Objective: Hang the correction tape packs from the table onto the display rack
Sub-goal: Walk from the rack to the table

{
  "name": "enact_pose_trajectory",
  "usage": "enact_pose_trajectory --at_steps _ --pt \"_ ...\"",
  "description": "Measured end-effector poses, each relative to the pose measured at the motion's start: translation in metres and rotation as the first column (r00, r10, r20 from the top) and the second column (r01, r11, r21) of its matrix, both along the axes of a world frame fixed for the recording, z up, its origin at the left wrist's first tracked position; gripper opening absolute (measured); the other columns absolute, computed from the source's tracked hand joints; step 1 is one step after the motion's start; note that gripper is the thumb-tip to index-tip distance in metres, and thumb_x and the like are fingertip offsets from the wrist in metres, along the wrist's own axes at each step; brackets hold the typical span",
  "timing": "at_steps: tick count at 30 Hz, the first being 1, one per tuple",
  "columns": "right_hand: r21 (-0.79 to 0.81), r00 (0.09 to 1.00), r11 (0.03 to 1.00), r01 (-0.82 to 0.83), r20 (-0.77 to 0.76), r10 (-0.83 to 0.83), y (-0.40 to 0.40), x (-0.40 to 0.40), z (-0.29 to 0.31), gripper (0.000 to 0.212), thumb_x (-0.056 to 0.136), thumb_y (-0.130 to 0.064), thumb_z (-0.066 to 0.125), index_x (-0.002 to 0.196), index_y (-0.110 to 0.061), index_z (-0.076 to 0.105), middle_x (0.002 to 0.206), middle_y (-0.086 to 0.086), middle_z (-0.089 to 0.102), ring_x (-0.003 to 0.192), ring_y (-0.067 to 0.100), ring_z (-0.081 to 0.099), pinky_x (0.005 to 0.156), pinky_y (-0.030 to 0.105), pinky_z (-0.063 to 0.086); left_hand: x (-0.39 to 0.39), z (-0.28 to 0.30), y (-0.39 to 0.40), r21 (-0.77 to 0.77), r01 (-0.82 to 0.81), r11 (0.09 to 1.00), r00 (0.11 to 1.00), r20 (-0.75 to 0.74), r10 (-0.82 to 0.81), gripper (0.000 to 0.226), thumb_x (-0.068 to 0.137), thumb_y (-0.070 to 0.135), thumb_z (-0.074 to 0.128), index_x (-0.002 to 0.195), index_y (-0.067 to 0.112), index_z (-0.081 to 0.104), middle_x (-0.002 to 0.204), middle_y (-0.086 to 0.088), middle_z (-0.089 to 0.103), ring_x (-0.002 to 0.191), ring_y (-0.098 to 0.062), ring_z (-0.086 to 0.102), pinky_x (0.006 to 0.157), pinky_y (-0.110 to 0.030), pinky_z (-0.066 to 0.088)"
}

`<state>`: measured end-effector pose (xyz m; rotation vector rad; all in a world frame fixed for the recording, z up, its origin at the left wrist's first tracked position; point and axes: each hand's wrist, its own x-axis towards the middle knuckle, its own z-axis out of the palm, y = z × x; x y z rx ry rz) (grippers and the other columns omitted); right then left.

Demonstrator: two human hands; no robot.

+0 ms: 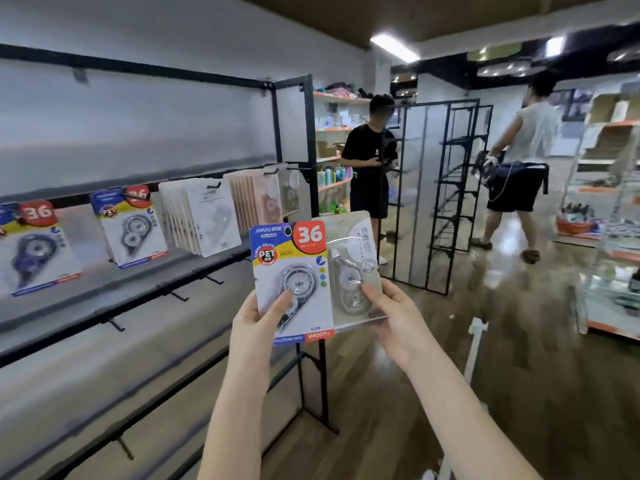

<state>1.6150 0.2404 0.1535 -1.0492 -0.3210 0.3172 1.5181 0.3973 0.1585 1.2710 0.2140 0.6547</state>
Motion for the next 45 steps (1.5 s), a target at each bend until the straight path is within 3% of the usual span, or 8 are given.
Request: enact_pose_trajectory --at_steps 4,14,23,27,32,37,42,45 --pt "-0.052 0.999 0.998 -0.025 0.03 0.026 0.006 0.076 0.006 0.02 0.08 -0.02 0.066 0.098 -0.01 0.065 0.085 0.004 0.073 0.074 0.016 0.067 0.067 0.028 0.051 0.061 0.007 -0.003 0.01 -0.055 0.998 0.998 0.004 0.055 0.017 0.087 0.015 0.066 0.104 0.019 0.066 0.097 -0.002 0.075 0.089 -0.022 0.07 0.083 -0.038 0.053" --pt "-0.102 0.994 0.995 -0.014 0.105 0.025 0.063 0.233 0.015 0.005 0.088 -0.015 0.064 0.093 -0.016 0.063 0.079 -0.003 0.072 0.069 0.008 0.067 0.065 0.021 0.05 0.184 0.016 0.021 0.014 -0.208 0.978 0.978 0.034 0.207 0.016 0.085 0.016 0.068 0.1 0.021 0.067 0.094 0.001 0.075 0.085 -0.017 0.071 0.075 -0.033 0.055" --pt "-0.101 0.99 0.995 -0.019 0.135 0.033 0.141 0.35 0.019 0.036 0.088 -0.024 0.066 0.12 -0.009 0.058 0.11 0.006 0.069 0.097 0.018 0.065 0.087 0.031 0.051 0.274 0.017 0.077 0.017 -0.271 0.962 0.959 0.085 0.269 0.02 0.085 0.016 0.066 0.105 0.021 0.065 0.093 0.003 0.075 0.082 -0.012 0.072 0.063 -0.02 0.056" --pt "-0.098 0.981 0.994 -0.039 0.183 0.057 0.165 0.385 0.023 0.021 0.09 -0.022 0.063 0.11 -0.016 0.061 0.102 0.003 0.069 0.089 0.015 0.065 0.075 0.026 0.048 0.306 0.016 0.097 0.025 -0.292 0.956 0.953 0.093 0.289 0.024 0.082 0.019 0.068 0.105 0.022 0.065 0.093 0.004 0.075 0.083 -0.014 0.072 0.064 -0.023 0.056" --pt "-0.135 0.966 0.99 -0.044 0.246 0.077 0.184 0.418 0.013 0.011 0.088 -0.024 0.066 0.098 -0.022 0.064 0.097 -0.001 0.071 0.093 0.018 0.066 0.085 0.03 0.051 0.334 0.015 0.107 0.007 -0.329 0.944 0.941 0.092 0.327 0.031 0.069 0.026 0.071 0.099 0.024 0.067 0.094 0.001 0.075 0.084 -0.015 0.072 0.073 -0.032 0.054" --pt "-0.248 0.956 0.965 -0.081 0.255 0.146 0.21 0.443 0.004 0.028 0.084 -0.037 0.069 0.107 -0.02 0.064 0.107 0.001 0.069 0.104 0.02 0.064 0.096 0.038 0.049 0.352 0.01 0.105 -0.001 -0.378 0.926 0.92 0.112 0.376 0.028 0.075 0.019 0.069 0.103 0.021 0.067 0.095 0.0 0.075 0.083 -0.014 0.072 0.066 -0.024 0.058" --pt "-0.375 0.941 0.909 -0.179 0.203 0.269 0.249 0.459 -0.005 0.055 0.061 -0.066 0.068 0.076 -0.014 0.057 0.085 0.014 0.064 0.083 0.029 0.062 0.077 0.042 0.047 0.361 0.005 0.096 -0.017 -0.445 0.896 0.89 0.109 0.444 0.026 0.078 0.016 0.068 0.104 0.023 0.067 0.094 0.003 0.075 0.08 -0.01 0.071 0.063 -0.019 0.057" --pt "-0.374 0.935 0.897 -0.236 0.166 0.315 0.268 0.469 -0.008 0.042 0.066 -0.06 0.071 0.076 -0.02 0.061 0.093 0.013 0.069 0.093 0.031 0.065 0.085 0.044 0.051 0.364 0.002 0.094 -0.028 -0.466 0.885 0.879 0.101 0.466 0.027 0.077 0.018 0.07 0.103 0.024 0.067 0.096 0.002 0.075 0.078 -0.01 0.072 0.061 -0.019 0.057"
